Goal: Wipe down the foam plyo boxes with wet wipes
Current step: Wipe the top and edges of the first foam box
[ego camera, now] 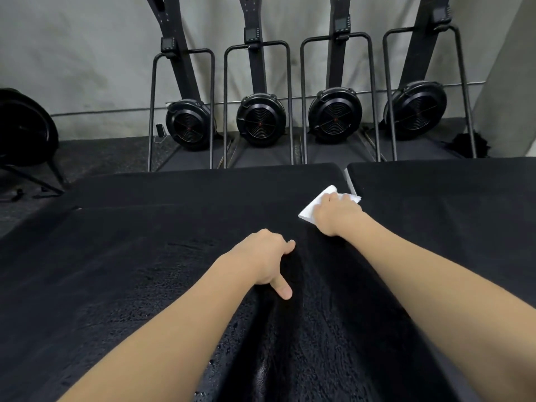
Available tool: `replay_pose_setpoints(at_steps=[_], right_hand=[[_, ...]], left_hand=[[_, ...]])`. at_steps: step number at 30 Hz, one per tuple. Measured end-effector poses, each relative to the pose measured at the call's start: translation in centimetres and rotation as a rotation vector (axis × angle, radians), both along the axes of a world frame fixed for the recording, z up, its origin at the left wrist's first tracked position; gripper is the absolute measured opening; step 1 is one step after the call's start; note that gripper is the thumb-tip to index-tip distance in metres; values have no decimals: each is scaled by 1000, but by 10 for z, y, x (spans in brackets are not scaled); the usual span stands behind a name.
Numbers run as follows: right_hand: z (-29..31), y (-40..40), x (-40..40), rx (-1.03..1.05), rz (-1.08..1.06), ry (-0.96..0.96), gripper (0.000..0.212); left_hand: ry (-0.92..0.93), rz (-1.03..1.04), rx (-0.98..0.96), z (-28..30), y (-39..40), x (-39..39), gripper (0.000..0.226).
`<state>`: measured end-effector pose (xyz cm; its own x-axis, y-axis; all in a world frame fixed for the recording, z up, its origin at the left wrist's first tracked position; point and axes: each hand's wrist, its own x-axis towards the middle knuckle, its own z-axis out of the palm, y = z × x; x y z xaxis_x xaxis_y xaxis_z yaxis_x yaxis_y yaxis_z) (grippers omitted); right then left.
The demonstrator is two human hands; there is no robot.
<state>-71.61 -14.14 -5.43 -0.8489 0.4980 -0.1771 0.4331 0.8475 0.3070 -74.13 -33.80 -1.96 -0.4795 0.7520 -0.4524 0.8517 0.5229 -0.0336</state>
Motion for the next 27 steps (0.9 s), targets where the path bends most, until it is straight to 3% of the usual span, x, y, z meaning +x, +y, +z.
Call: replay_pose_setpoints(at_steps=[3, 7, 11, 18, 20, 24, 27], right_hand=[[-8, -16, -2, -45, 112, 23, 53], [-15, -31, -11, -68, 386, 113, 42], [-18, -7, -14, -211, 171, 169, 53], [-21, 90, 83, -159, -111, 56, 53], [-23, 83, 110, -89, -25, 39, 51], [-28, 48, 118, 23, 291, 38, 81], [-27, 53, 102, -94, 231, 127, 83]], left_hand=[[8, 8, -5, 3, 4, 1, 106], [-4, 34, -11, 0, 8, 0, 103], [27, 8, -65, 3, 9, 2, 110], [6, 44, -77, 6, 12, 5, 113], [3, 54, -64, 5, 11, 4, 115], [20, 62, -75, 2, 15, 3, 118], [19, 77, -66, 0, 15, 2, 119]])
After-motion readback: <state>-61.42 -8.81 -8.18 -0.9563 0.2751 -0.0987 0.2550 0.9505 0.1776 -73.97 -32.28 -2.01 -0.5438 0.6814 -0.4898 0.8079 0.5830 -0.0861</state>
